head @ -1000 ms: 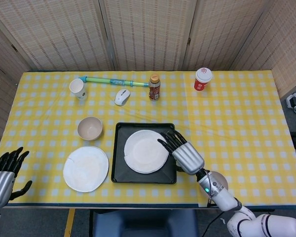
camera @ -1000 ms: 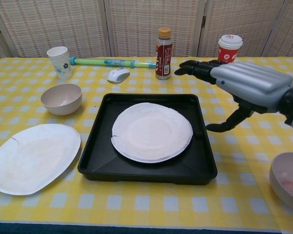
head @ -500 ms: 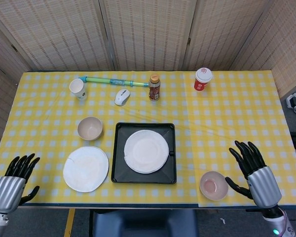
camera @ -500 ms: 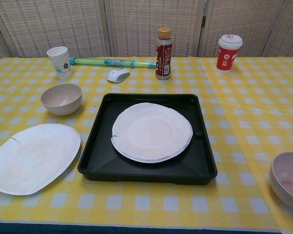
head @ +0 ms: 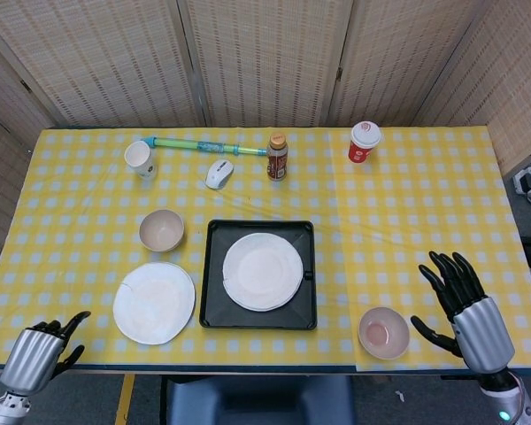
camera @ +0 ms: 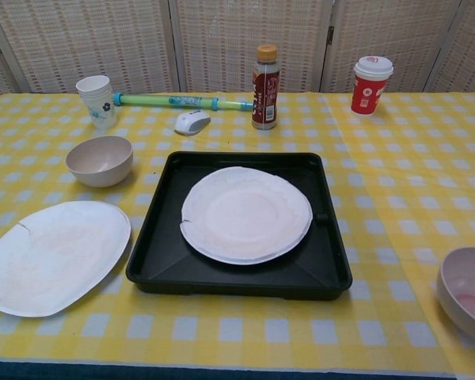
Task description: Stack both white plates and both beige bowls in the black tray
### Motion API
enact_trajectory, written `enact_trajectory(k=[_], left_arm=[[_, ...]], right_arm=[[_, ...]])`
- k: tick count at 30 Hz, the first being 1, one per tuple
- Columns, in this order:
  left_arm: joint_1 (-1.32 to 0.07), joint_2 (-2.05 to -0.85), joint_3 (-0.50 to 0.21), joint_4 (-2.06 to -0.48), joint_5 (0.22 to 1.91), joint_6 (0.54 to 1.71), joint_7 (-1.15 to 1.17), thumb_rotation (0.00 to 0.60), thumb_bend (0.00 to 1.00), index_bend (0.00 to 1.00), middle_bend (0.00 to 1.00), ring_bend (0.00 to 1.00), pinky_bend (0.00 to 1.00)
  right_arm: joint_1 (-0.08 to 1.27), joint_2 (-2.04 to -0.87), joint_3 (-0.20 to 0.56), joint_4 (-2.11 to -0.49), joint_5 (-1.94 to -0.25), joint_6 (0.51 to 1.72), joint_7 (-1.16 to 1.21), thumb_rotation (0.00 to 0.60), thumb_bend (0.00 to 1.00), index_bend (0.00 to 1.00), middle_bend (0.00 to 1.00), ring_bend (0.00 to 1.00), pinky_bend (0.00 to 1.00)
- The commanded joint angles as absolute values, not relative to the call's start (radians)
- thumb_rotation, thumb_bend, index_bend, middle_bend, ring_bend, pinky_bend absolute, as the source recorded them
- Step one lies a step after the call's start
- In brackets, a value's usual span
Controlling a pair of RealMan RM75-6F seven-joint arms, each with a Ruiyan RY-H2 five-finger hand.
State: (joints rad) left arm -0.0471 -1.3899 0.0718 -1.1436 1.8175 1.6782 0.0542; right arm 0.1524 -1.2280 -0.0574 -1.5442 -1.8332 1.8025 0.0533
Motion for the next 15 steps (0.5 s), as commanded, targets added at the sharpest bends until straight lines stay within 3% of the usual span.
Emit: enact_trajectory(k=[1, 8, 15], left_arm=[[-0.054, -1.452, 0.087, -1.043, 1.840, 1.682, 0.017, 0.600, 0.26, 0.49, 1.00, 0.96, 1.00], [-0.077, -1.521, 0.099, -0.937, 1.840, 1.653, -0.007, 0.600, 0.26, 0.59, 1.00, 1.00, 1.00], [-0.092, -1.582, 0.106, -0.855, 1.844, 1.664, -0.048, 0.600, 0.27, 0.59, 1.00, 1.00, 1.00]], right_arm=[[0.156, -1.235, -0.054, -1.542, -1.833, 1.780, 0.054, 0.600, 0.25, 0.00, 0.00, 0.00, 0.00], [0.157, -1.241, -0.046, -1.541, -1.831, 1.743, 0.048, 0.600, 0.25, 0.00, 0.00, 0.00, 0.00], [0.157, -1.279, -0.026, -1.505, -1.826, 1.723, 0.005, 0.600, 0.25, 0.00, 0.00, 0.00, 0.00]])
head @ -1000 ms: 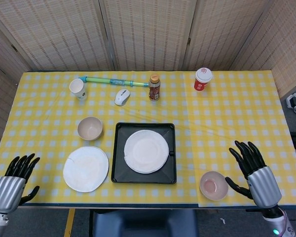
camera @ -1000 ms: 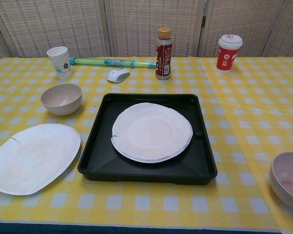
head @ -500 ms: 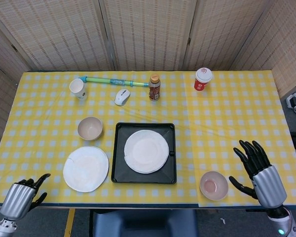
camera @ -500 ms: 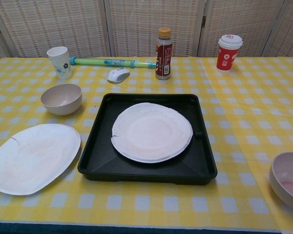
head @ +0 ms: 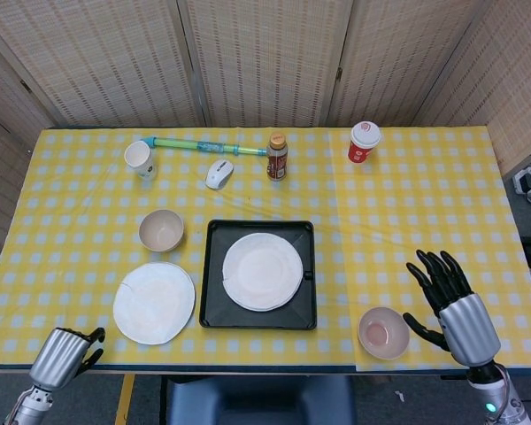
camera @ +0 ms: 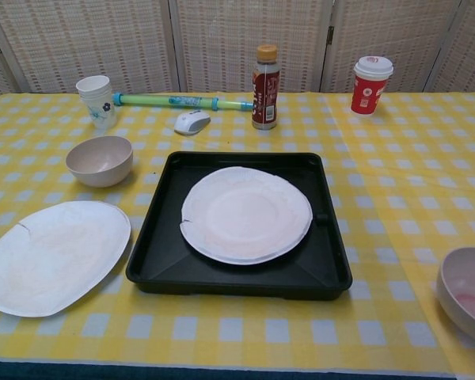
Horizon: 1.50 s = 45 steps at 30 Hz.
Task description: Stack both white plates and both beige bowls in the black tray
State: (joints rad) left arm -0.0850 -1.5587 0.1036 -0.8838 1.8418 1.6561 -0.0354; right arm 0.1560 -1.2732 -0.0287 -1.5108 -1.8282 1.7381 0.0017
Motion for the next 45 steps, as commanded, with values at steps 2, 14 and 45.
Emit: enact_trajectory(k=[2, 14, 45], left_arm=[[-0.096, -1.600, 0.105, -0.829, 1.843, 1.667, -0.056, 0.600, 0.27, 0.59, 1.00, 1.00, 1.00], [-0.117, -1.684, 0.132, -0.718, 1.835, 1.637, -0.114, 0.600, 0.27, 0.58, 1.00, 1.00, 1.00], [-0.187, -1.800, 0.148, -0.617, 1.815, 1.606, -0.149, 0.600, 0.28, 0.53, 1.00, 1.00, 1.00]], right_arm=[[0.158, -1.279, -0.026, -1.505, -1.822, 1.713, 0.005, 0.600, 0.25, 0.00, 0.00, 0.00, 0.00], [0.153, -1.267, -0.021, -1.522, -1.816, 1.690, 0.017, 0.600, 0.25, 0.00, 0.00, 0.00, 0.00], [0.156, -1.252, -0.017, -1.538, -1.800, 1.632, 0.033, 0.600, 0.25, 0.00, 0.00, 0.00, 0.00]])
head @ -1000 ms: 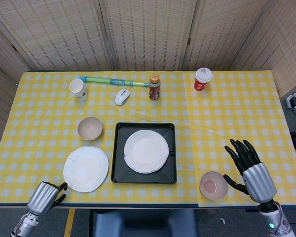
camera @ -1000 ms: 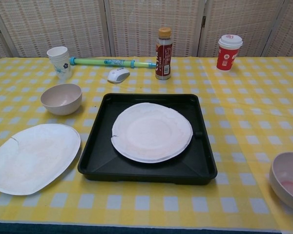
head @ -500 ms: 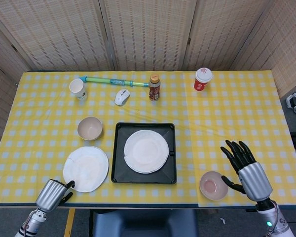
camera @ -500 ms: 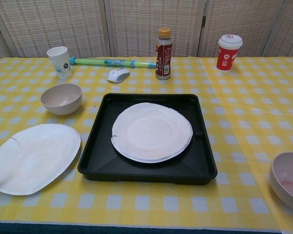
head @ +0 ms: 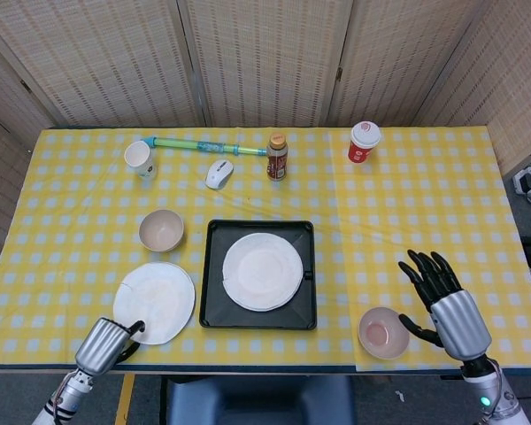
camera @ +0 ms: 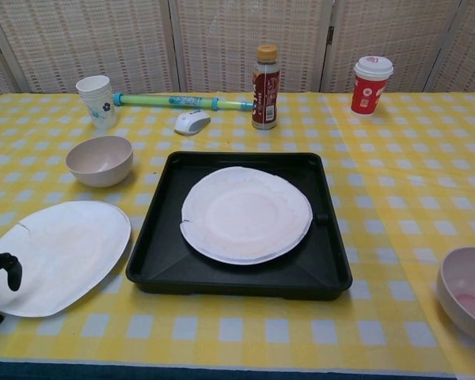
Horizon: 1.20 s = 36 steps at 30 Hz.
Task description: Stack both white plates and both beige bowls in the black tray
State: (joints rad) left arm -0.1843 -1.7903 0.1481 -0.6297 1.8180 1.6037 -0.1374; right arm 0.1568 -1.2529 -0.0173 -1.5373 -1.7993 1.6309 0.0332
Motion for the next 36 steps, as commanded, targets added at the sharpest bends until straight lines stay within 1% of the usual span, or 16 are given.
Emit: enact_trajectory(k=[1, 6, 8, 10, 12, 22, 28, 34, 36], left_arm=[[-0.188, -1.807, 0.146, -0.609, 1.816, 1.618, -0.154, 0.600, 0.28, 0.53, 1.00, 1.00, 1.00], [-0.185, -1.849, 0.136, -0.547, 1.810, 1.662, -0.174, 0.600, 0.29, 0.60, 1.00, 1.00, 1.00], [-0.186, -1.858, 0.138, -0.531, 1.810, 1.664, -0.178, 0.600, 0.32, 0.62, 1.00, 1.00, 1.00], [-0.188, -1.865, 0.141, -0.518, 1.808, 1.660, -0.184, 0.600, 0.36, 0.63, 1.00, 1.00, 1.00], [-0.190, -1.869, 0.145, -0.511, 1.806, 1.652, -0.189, 0.600, 0.38, 0.63, 1.00, 1.00, 1.00], [-0.196, -1.884, 0.154, -0.487, 1.803, 1.664, -0.202, 0.600, 0.41, 0.64, 1.00, 1.00, 1.00], [-0.187, -1.881, 0.139, -0.494, 1.797, 1.739, -0.183, 0.600, 0.41, 0.64, 1.00, 1.00, 1.00], [-0.186, -1.865, 0.121, -0.528, 1.795, 1.813, -0.165, 0.600, 0.41, 0.64, 1.00, 1.00, 1.00], [-0.189, -1.849, 0.110, -0.557, 1.797, 1.857, -0.150, 0.600, 0.42, 0.64, 1.00, 1.00, 1.00]], right_arm=[[0.155, -1.251, -0.017, -1.539, -1.801, 1.633, 0.033, 0.600, 0.25, 0.00, 0.00, 0.00, 0.00], [0.154, -1.250, -0.015, -1.541, -1.800, 1.633, 0.039, 0.600, 0.25, 0.00, 0.00, 0.00, 0.00], [0.154, -1.250, -0.014, -1.540, -1.800, 1.632, 0.041, 0.600, 0.25, 0.00, 0.00, 0.00, 0.00], [0.154, -1.251, -0.013, -1.538, -1.799, 1.630, 0.039, 0.600, 0.25, 0.00, 0.00, 0.00, 0.00], [0.154, -1.252, -0.012, -1.539, -1.798, 1.630, 0.038, 0.600, 0.25, 0.00, 0.00, 0.00, 0.00], [0.153, -1.253, -0.010, -1.539, -1.796, 1.624, 0.035, 0.600, 0.25, 0.00, 0.00, 0.00, 0.00], [0.151, -1.250, -0.007, -1.544, -1.795, 1.630, 0.043, 0.600, 0.25, 0.00, 0.00, 0.00, 0.00], [0.148, -1.253, -0.007, -1.550, -1.794, 1.629, 0.031, 0.600, 0.25, 0.00, 0.00, 0.00, 0.00], [0.145, -1.253, -0.010, -1.555, -1.798, 1.631, 0.030, 0.600, 0.25, 0.00, 0.00, 0.00, 0.00]])
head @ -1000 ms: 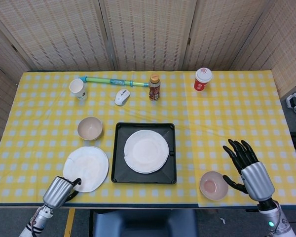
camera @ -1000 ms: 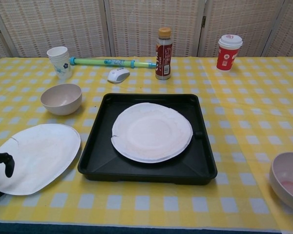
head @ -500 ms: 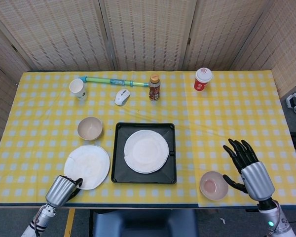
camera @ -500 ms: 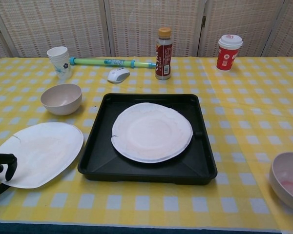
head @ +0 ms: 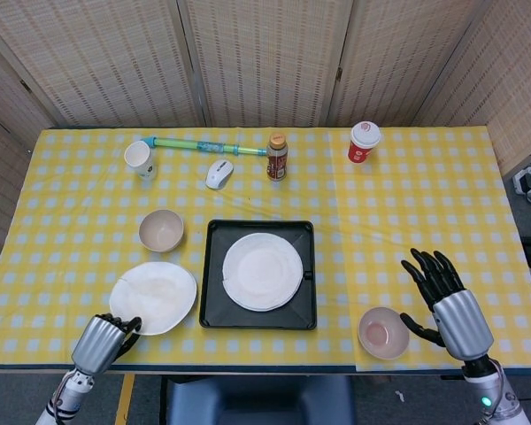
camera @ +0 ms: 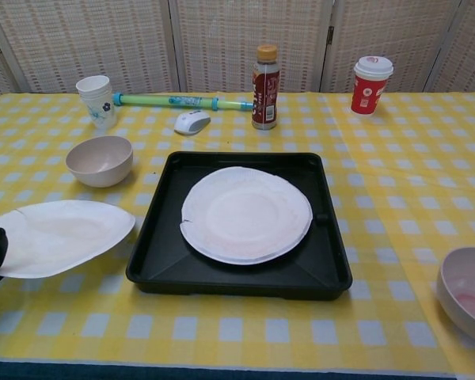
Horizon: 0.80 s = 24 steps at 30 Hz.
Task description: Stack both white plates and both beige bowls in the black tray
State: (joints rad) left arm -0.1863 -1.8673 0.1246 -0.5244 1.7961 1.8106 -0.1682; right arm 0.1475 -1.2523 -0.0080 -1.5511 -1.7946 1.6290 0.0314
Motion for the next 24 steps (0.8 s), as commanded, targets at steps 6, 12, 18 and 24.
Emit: enact_trajectory(k=[6, 12, 18, 24], left_arm=[[-0.200, -1.793, 0.085, -0.660, 1.799, 1.919, -0.117, 0.600, 0.42, 0.64, 1.00, 1.00, 1.00], [-0.219, -1.748, 0.063, -0.770, 1.807, 1.943, -0.080, 0.600, 0.43, 0.64, 1.00, 1.00, 1.00], [-0.245, -1.712, 0.082, -0.904, 1.855, 1.919, -0.031, 0.600, 0.43, 0.64, 1.00, 1.00, 1.00], [-0.302, -1.716, 0.073, -1.007, 1.900, 1.858, 0.044, 0.600, 0.43, 0.64, 1.00, 1.00, 1.00]], right_arm=[[0.138, -1.256, -0.011, -1.561, -1.803, 1.639, 0.018, 0.600, 0.25, 0.00, 0.00, 0.00, 0.00], [0.134, -1.258, -0.011, -1.568, -1.805, 1.643, 0.009, 0.600, 0.25, 0.00, 0.00, 0.00, 0.00], [0.123, -1.253, -0.006, -1.582, -1.802, 1.661, 0.009, 0.600, 0.25, 0.00, 0.00, 0.00, 0.00], [0.110, -1.236, -0.004, -1.597, -1.804, 1.684, 0.025, 0.600, 0.25, 0.00, 0.00, 0.00, 0.00]])
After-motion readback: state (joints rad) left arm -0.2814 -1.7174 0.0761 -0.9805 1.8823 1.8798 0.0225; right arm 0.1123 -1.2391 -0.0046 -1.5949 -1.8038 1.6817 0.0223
